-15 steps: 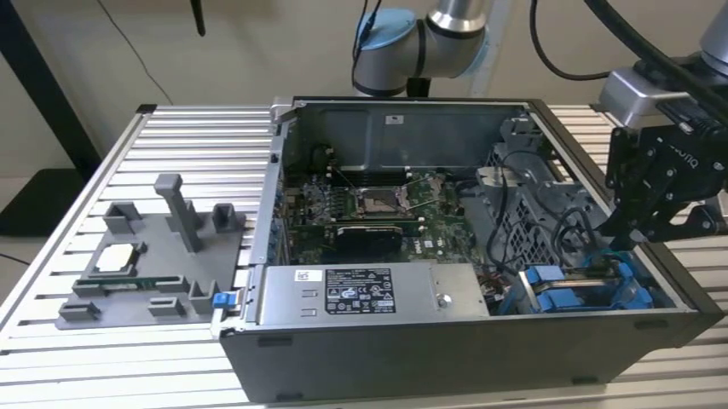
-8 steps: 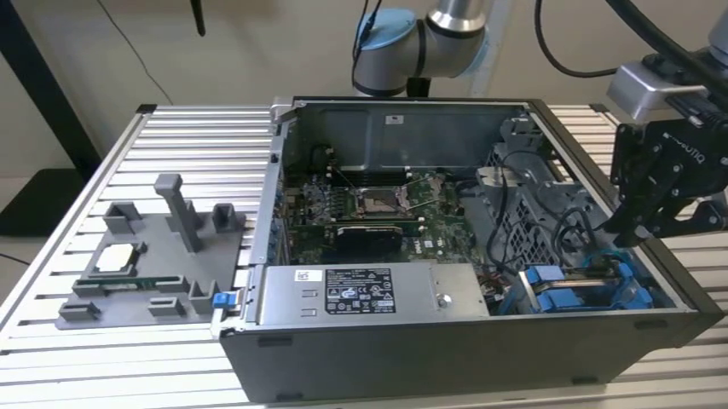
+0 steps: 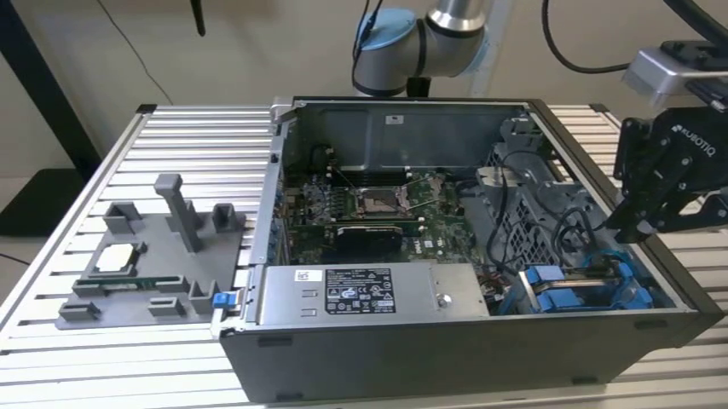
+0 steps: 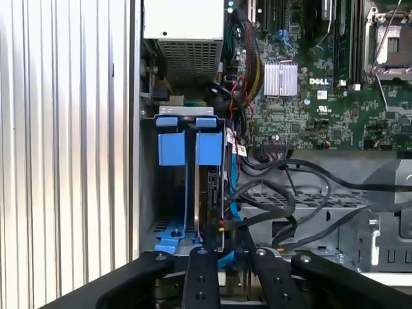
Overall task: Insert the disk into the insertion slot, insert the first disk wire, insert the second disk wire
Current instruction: 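Insert the first disk wire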
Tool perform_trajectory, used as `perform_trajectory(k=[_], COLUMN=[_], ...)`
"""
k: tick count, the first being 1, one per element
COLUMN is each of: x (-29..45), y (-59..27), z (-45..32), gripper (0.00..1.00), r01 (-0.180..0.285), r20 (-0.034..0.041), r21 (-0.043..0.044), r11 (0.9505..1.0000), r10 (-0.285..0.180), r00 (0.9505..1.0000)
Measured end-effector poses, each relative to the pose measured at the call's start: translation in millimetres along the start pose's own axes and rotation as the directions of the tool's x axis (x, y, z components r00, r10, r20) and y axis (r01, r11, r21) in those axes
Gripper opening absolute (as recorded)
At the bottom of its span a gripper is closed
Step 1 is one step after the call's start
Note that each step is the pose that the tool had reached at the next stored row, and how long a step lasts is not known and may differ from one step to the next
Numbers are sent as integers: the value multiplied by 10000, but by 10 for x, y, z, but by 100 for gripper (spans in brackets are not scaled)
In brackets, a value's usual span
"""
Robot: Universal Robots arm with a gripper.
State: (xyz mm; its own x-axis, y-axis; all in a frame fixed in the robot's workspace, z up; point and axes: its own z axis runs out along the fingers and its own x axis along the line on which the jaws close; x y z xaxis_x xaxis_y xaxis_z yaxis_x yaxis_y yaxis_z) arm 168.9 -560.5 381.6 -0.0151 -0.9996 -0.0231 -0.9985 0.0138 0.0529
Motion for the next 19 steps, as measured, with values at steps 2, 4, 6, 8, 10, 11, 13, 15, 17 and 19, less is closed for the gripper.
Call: perform_trajectory(k=[2,4,6,8,10,11,13,15,17,19], x=[0,-1,-2,-3,-4,-4,-5,-4,0,3], y=[-20,-60,-117,-177,-238,-271,-320,-348,-375,-382], z=[-2,-4,-7,-10,-14,-15,-18,-19,-21,-21], gripper=[100,100,100,100,100,100,100,100,100,100], r01=[5,8,8,11,11,11,15,26,35,34], r20=[5,42,69,115,148,165,215,348,446,451], r21=[-83,-123,-170,-227,-287,-321,-383,-436,-489,-521], r11=[10000,9999,9999,9997,9996,9995,9993,9990,9988,9986], r10=[-5,-7,-7,-8,-7,-6,-7,-11,-13,-10], r00=[10000,10000,10000,9999,9999,9999,9998,9994,9990,9990])
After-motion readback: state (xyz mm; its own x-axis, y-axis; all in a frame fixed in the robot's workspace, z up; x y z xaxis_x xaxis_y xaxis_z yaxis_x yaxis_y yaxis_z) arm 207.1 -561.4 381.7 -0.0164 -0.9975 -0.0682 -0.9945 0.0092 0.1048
